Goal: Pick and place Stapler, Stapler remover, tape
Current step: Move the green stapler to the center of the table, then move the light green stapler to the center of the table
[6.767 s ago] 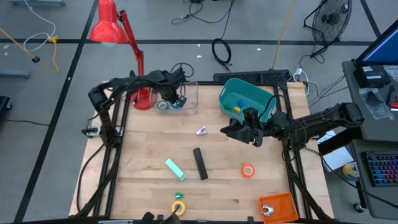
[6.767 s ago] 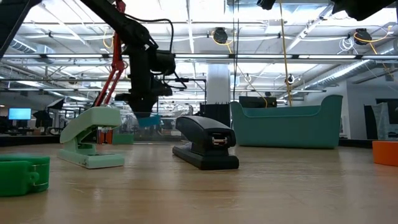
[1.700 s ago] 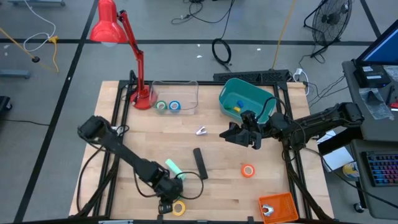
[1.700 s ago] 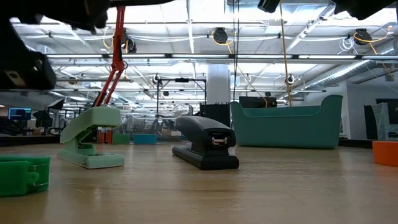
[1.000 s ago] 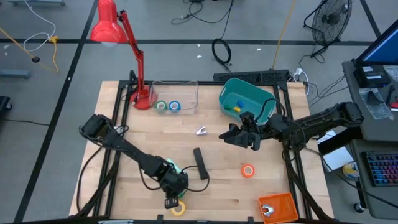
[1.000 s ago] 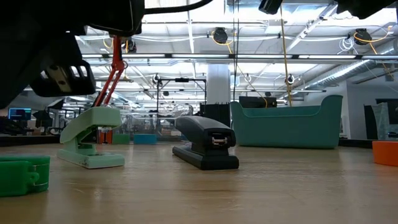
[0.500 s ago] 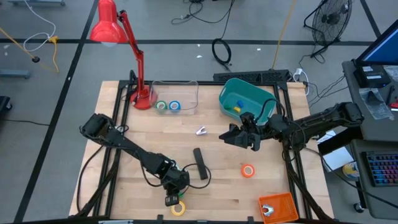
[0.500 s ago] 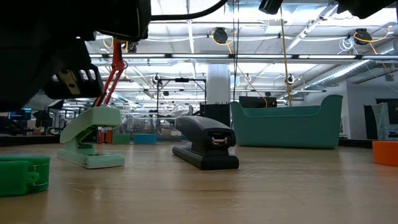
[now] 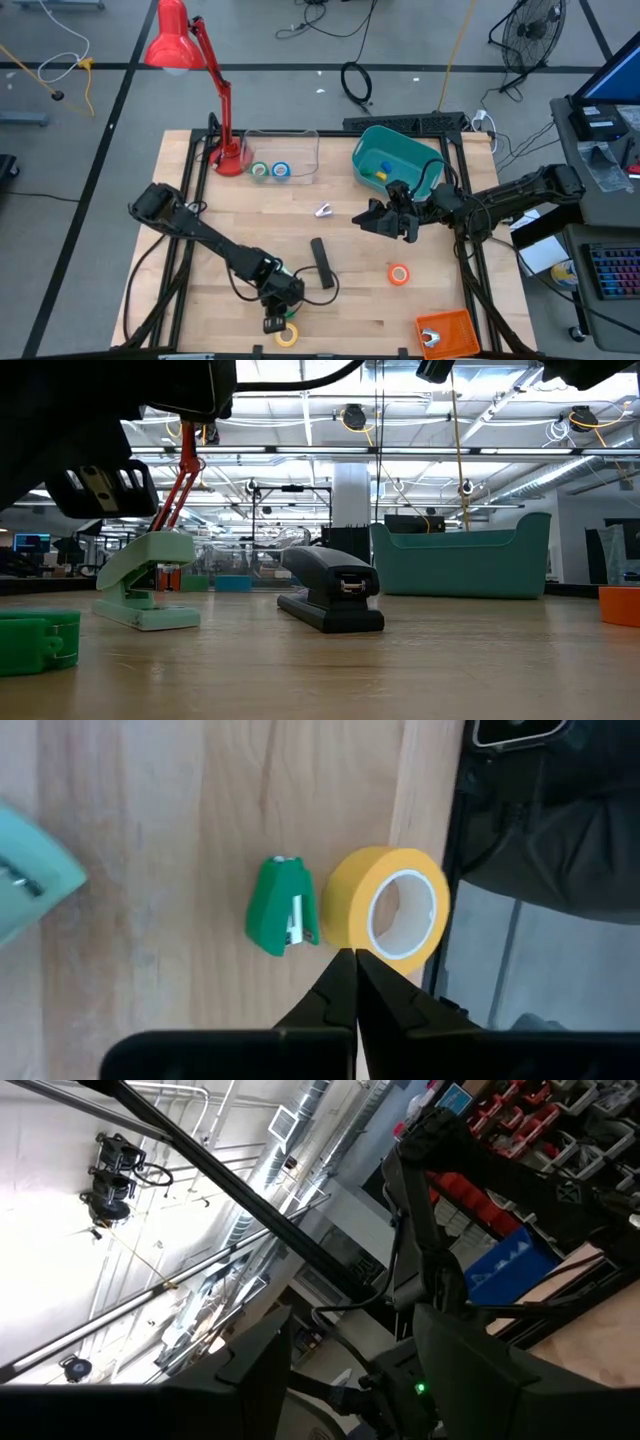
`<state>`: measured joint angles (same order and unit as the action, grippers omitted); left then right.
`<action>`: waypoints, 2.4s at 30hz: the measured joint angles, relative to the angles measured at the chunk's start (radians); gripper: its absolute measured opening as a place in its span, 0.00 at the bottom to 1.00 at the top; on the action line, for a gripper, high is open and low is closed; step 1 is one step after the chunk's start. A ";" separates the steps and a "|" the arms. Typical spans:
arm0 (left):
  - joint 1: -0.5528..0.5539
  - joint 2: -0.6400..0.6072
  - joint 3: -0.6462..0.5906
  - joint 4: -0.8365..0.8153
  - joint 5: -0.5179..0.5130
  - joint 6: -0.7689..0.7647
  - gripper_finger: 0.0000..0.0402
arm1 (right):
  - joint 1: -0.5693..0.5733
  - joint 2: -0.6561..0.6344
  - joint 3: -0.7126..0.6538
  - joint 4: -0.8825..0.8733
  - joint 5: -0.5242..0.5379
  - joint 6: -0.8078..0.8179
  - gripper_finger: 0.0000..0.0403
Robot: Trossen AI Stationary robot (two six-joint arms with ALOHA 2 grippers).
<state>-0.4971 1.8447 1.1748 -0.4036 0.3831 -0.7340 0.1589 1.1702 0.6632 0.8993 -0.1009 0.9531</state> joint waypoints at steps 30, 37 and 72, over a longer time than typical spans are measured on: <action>0.027 0.063 0.003 -0.069 -0.116 0.067 0.00 | 0.000 0.000 0.000 -0.030 0.022 0.003 0.50; 0.062 0.063 0.003 -0.100 -0.181 0.043 0.00 | 0.000 0.000 0.000 -0.029 0.022 0.004 0.50; 0.072 0.050 -0.010 -0.233 -0.363 0.054 0.01 | 0.000 0.000 0.000 -0.030 0.021 0.004 0.50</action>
<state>-0.4254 1.8946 1.1648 -0.6364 0.0197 -0.6804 0.1590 1.1698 0.6632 0.8697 -0.0797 0.9573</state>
